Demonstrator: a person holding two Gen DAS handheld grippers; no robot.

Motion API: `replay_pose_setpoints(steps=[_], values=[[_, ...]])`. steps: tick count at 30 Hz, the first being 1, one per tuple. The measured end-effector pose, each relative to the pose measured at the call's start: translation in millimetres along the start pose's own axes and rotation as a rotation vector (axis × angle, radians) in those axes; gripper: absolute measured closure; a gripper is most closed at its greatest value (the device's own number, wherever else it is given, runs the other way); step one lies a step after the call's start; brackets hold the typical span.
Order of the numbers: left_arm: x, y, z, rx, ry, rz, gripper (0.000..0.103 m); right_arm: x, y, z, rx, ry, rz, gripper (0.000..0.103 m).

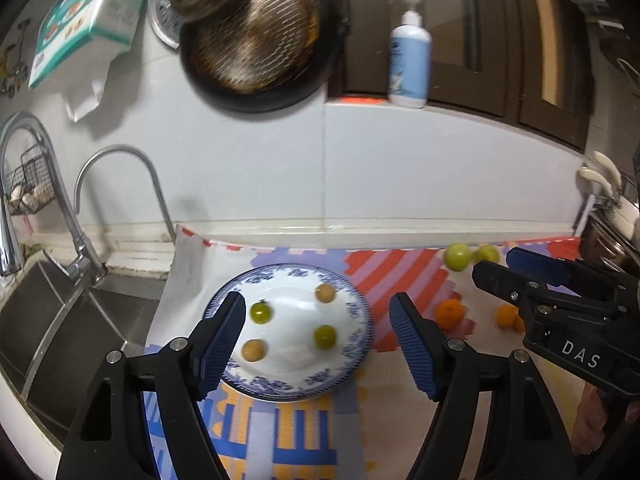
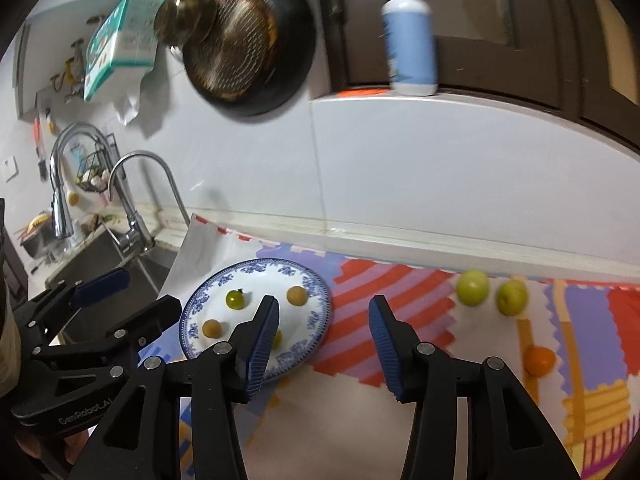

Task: Organize fruits
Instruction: 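Withdraw both tools from the plate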

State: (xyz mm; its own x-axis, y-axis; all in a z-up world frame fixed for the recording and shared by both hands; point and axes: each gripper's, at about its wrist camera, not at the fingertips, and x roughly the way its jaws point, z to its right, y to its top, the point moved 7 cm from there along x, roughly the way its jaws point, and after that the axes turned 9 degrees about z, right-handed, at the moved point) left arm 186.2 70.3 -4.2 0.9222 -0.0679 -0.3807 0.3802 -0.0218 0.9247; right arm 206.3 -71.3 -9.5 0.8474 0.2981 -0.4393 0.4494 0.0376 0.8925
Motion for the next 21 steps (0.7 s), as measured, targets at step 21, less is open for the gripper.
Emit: replay_pose_setpoints(steps=[21], values=[[-20.4, -2.9, 79.8, 0.072, -0.101, 0.054, 0.023, -87.1, -24.3, 81.7, 0.1, -0.238, 0.06, 0.055]])
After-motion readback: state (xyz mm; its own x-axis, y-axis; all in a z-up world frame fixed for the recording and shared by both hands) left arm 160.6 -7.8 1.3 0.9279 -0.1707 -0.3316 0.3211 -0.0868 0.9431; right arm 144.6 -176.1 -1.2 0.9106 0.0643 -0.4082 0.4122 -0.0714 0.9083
